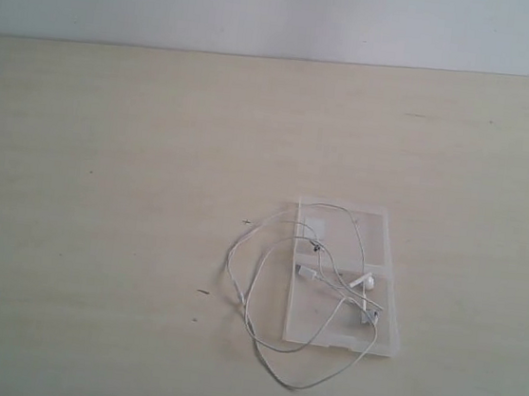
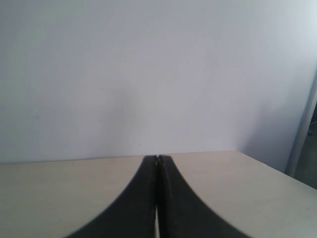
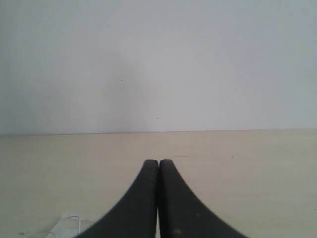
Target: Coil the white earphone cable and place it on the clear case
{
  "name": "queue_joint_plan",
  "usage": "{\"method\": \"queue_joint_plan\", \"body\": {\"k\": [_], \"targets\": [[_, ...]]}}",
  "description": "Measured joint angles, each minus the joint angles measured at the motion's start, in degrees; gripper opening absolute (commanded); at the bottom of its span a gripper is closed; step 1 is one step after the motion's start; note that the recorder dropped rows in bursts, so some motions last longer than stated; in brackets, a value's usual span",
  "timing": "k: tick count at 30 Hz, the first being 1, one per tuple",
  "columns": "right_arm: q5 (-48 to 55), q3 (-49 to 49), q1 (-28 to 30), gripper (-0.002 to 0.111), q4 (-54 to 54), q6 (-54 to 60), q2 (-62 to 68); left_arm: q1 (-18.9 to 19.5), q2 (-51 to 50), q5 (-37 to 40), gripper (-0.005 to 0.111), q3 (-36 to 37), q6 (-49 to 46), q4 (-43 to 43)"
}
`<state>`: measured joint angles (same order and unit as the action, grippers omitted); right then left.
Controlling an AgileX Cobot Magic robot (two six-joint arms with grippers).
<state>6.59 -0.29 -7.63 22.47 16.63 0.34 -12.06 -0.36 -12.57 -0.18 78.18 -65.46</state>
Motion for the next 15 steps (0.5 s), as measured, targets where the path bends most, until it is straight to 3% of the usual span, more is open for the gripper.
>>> {"method": "queue_joint_plan", "body": {"k": [7,15], "targets": [[-0.12,0.0,0.0,0.0,-1.68,0.56,0.0,0.0,0.0,0.0,0.0,0.0,0.0,0.0],[0.37,0.0,0.0,0.0,-13.63,-14.15,0.0,0.0,0.0,0.0,0.0,0.0,0.0,0.0]]}}
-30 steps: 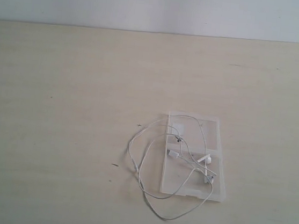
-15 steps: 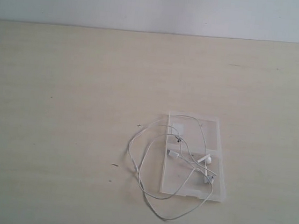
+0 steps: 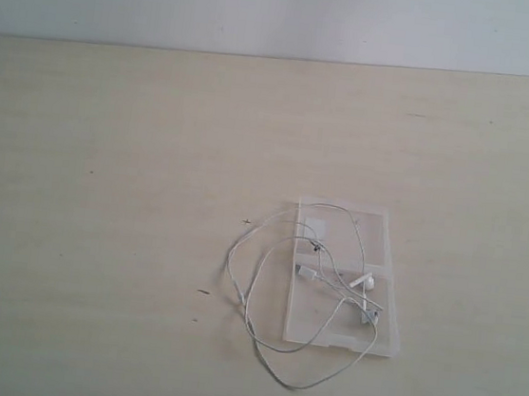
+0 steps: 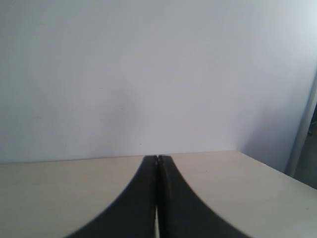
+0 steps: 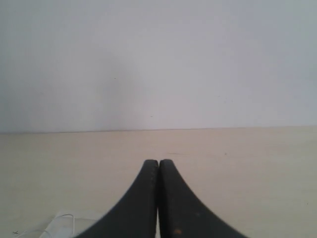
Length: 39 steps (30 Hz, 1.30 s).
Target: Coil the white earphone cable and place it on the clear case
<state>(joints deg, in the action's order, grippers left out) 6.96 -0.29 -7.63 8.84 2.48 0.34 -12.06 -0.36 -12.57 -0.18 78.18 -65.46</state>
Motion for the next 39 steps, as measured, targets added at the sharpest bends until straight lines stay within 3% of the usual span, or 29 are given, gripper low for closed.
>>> {"method": "queue_joint_plan", "body": {"k": [6,39], "targets": [[1.76,0.0,0.0,0.0,-0.85,-5.49,0.0,0.0,0.0,0.0,0.0,0.0,0.0,0.0],[1.99,0.0,0.0,0.0,-0.85,-6.13,0.0,0.0,0.0,-2.54,0.0,0.0,3.58,1.18]]}}
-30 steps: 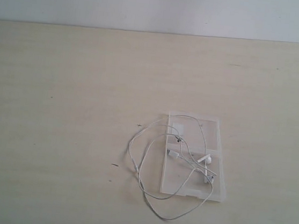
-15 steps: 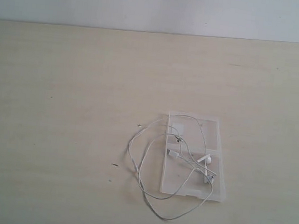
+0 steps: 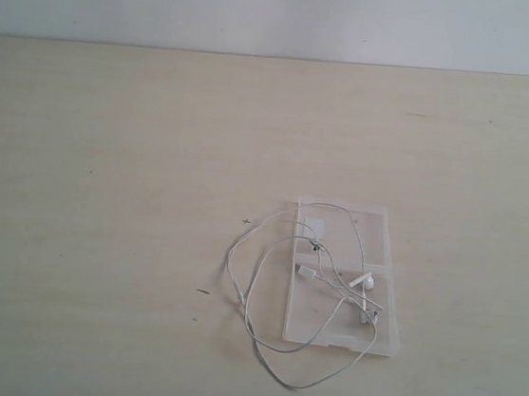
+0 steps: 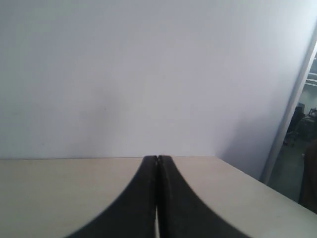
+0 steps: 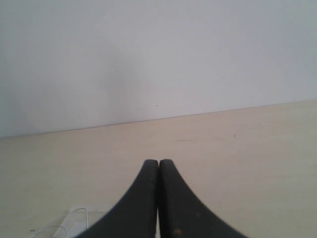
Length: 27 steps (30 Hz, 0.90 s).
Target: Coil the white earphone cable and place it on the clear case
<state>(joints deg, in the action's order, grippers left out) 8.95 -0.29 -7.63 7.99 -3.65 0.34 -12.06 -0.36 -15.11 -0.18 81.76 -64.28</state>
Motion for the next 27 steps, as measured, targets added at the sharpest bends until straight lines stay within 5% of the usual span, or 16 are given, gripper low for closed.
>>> {"method": "queue_joint_plan", "body": {"k": [4,11,27], "targets": [[0.1,0.0,0.0,0.0,0.0,0.0,0.0,0.0,0.0,-0.17,0.0,0.0,-4.59,7.89],[0.1,0.0,0.0,0.0,0.0,0.0,0.0,1.34,0.0,1.32,0.0,0.0,-33.02,39.84],[0.1,0.0,0.0,0.0,0.0,0.0,0.0,17.26,0.0,12.19,0.0,0.0,-62.1,57.24]]}}
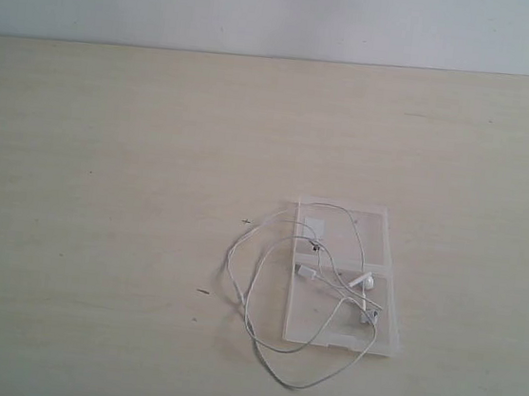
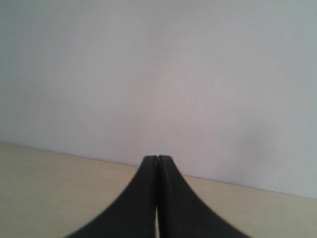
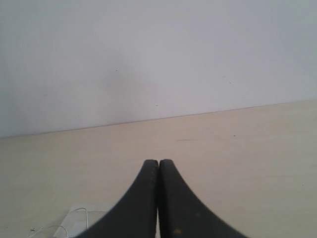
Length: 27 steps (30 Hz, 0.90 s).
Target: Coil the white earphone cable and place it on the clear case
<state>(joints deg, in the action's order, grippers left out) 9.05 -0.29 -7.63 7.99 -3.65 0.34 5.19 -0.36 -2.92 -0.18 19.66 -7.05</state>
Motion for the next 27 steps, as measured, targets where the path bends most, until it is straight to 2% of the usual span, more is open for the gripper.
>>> {"method": "queue_joint_plan", "body": {"k": [7,27], "targets": [[0.0,0.0,0.0,0.0,0.0,0.0,0.0,0.61,0.0,3.36,0.0,0.0,-1.26,-2.4],[0.0,0.0,0.0,0.0,0.0,0.0,0.0,0.61,0.0,3.52,0.0,0.0,-1.26,-2.93]]}}
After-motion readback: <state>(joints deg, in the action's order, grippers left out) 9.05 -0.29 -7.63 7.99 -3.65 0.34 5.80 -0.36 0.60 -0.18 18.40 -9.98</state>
